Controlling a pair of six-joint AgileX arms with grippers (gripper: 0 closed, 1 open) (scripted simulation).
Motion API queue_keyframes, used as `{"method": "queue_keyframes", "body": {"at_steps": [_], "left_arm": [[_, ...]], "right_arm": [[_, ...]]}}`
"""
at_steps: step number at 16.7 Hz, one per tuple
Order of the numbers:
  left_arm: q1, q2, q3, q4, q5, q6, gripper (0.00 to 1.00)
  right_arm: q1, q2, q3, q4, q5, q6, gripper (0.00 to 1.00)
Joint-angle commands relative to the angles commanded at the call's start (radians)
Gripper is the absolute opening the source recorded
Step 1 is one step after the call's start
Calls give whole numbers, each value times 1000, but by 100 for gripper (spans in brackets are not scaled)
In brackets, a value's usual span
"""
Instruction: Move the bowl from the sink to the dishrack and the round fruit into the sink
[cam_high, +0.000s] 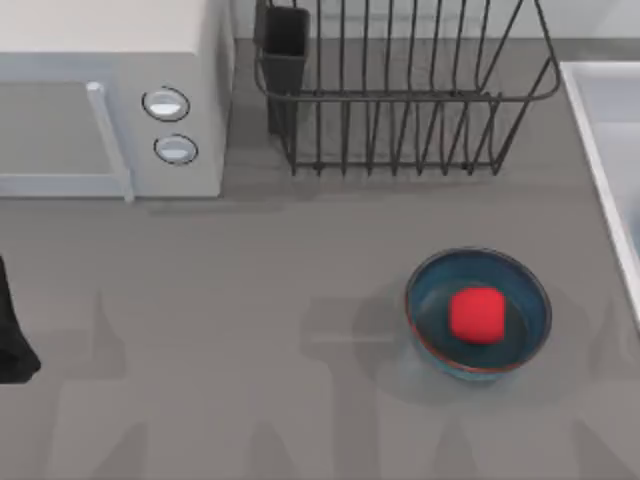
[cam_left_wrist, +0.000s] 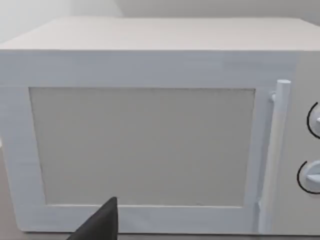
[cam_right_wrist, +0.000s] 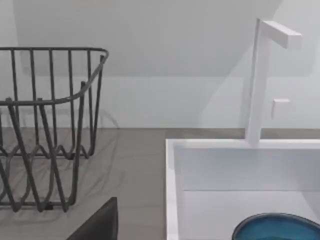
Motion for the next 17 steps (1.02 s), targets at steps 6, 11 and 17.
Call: {"method": "queue_keyframes", "body": {"at_steps": [6,11,17], "left_arm": [[0,0,0,0,0,0,100],[0,0,0,0,0,0,100],[0,0,0,0,0,0,100]], "right_arm": [[-15,95,88,-47,-1,-14,100],[-63,412,385,-205,-4,-59,100],[-148,984,906,-484,-11,-141,100]]}}
